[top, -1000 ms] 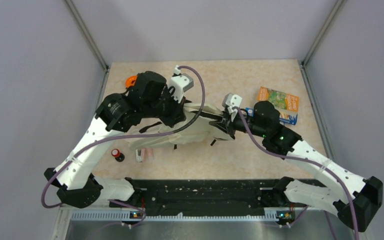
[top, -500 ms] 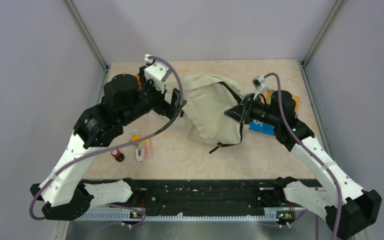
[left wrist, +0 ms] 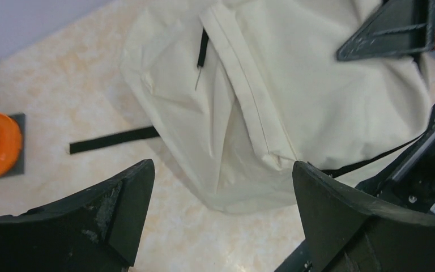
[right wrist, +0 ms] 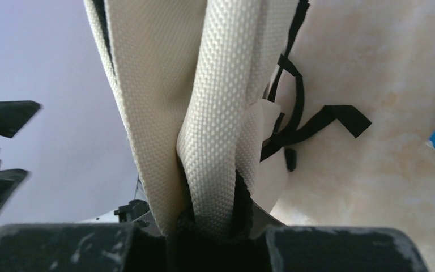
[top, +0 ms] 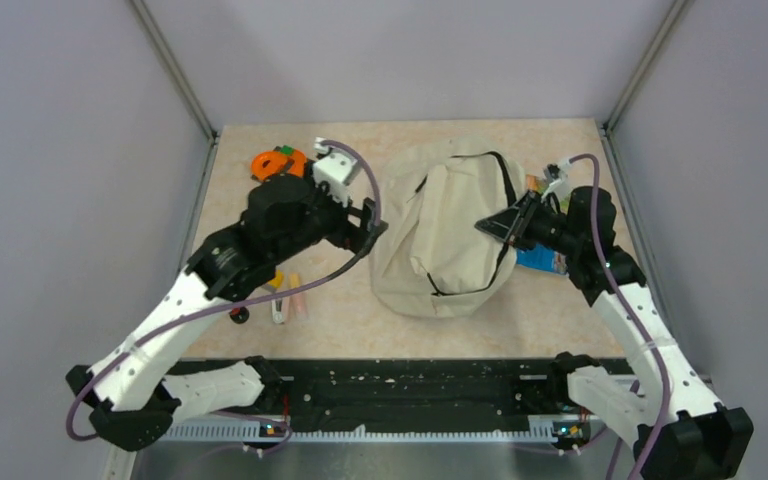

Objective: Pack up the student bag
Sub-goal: Adjust the student bag at the center of the board.

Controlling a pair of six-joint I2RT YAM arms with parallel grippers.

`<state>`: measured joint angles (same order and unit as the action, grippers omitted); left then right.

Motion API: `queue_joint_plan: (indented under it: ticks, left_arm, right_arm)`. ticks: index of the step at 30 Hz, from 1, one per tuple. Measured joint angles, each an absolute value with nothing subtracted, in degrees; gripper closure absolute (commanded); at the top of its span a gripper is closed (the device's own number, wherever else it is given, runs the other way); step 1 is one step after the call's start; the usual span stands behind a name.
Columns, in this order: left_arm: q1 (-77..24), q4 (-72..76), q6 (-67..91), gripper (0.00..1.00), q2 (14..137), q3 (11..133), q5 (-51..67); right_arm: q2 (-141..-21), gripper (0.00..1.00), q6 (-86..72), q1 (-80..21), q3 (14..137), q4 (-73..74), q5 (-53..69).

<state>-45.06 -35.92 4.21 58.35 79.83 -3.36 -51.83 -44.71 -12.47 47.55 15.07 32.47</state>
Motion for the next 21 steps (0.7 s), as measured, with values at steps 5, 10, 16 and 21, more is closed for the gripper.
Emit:
queue_joint_plan:
  ticks: [5, 10, 16, 21]
  left_arm:
    - [-45.06, -37.04, 5.82, 0.03, 63.22, 73.73, -1.67]
    - [-45.06, -36.93, 6.07, 0.03, 61.84, 71.57, -1.32]
    - [-45.04, -35.59, 6.2, 0.03, 60.69, 70.67, -0.89]
    - [-44.95, -35.35, 6.66, 0.03, 62.17, 69.54, 0.56]
  right_arm:
    - [-51.48, 1.0, -41.06, -12.1, 45.21, 19.99, 29.95]
    - [-50.04, 1.0, -38.33, -12.14, 37.69, 25.08, 26.35]
    - [-54.92, 1.0, -36.16, -16.08, 33.74, 24.75, 22.11]
    - [-63.2, 1.0, -33.93, -21.17, 33.91, 20.78, 18.61]
